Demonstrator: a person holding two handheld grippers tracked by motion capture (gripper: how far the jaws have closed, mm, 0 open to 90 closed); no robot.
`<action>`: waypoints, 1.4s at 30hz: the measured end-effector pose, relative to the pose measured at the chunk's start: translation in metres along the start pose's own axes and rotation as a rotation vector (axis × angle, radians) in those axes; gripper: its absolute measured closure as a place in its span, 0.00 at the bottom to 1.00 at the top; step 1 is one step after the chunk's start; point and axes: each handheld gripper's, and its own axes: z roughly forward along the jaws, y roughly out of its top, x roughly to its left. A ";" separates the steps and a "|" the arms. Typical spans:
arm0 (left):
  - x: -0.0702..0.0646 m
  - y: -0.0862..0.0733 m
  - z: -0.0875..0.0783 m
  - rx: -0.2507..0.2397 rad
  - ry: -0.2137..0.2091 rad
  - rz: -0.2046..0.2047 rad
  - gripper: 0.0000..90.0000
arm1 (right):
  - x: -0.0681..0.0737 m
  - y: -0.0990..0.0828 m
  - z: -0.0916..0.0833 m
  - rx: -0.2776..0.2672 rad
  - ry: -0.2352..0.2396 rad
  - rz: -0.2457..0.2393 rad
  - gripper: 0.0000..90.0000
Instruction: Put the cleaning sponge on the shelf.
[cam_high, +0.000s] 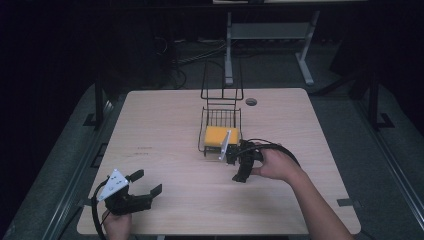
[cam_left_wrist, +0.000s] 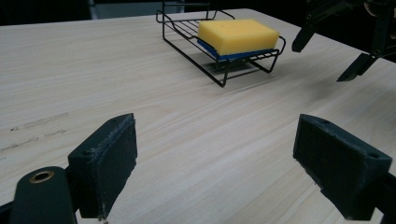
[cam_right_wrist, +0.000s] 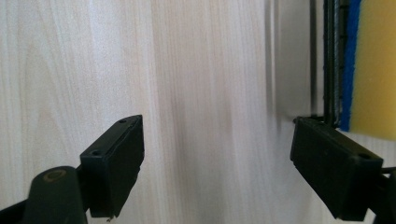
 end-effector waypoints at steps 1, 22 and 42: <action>0.000 0.000 0.000 0.000 0.000 0.000 0.14 | 0.001 -0.001 0.000 -0.001 0.001 0.003 0.19; -0.003 0.000 0.002 0.005 -0.003 0.012 0.14 | 0.011 -0.028 0.001 -0.029 -0.008 0.061 0.19; -0.005 0.001 0.003 0.015 -0.004 0.022 0.14 | 0.022 -0.055 -0.006 -0.042 -0.022 0.120 0.19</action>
